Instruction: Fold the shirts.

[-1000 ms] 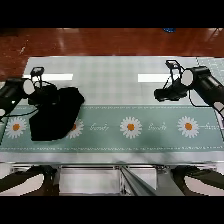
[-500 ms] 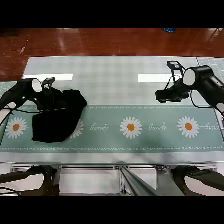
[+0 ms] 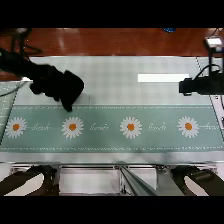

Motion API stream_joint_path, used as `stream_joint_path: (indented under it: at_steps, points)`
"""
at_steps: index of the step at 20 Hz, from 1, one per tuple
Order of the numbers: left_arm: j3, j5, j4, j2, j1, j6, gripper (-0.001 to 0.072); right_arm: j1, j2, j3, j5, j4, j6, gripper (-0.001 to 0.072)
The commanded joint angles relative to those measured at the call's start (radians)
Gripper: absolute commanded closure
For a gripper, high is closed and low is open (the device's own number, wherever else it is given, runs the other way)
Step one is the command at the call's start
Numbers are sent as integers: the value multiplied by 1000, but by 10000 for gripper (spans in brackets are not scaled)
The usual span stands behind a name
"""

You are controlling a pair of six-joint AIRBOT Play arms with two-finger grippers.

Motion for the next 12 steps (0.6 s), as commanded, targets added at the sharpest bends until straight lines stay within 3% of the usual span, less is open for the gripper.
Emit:
stream_joint_path:
  at_steps: [1, 6, 12]
  points:
    - [189, -1, -93, 111, -2, 9, 683, 0, 137, 0, 16, -38, 28, 299]
    - [251, 67, -228, 157, -102, -24, 683, 0, 209, 0, 26, 8, 33, 299]
    - [29, 325, -244, 157, -461, -89, 682, 0, 214, 0, 34, 30, 14, 299]
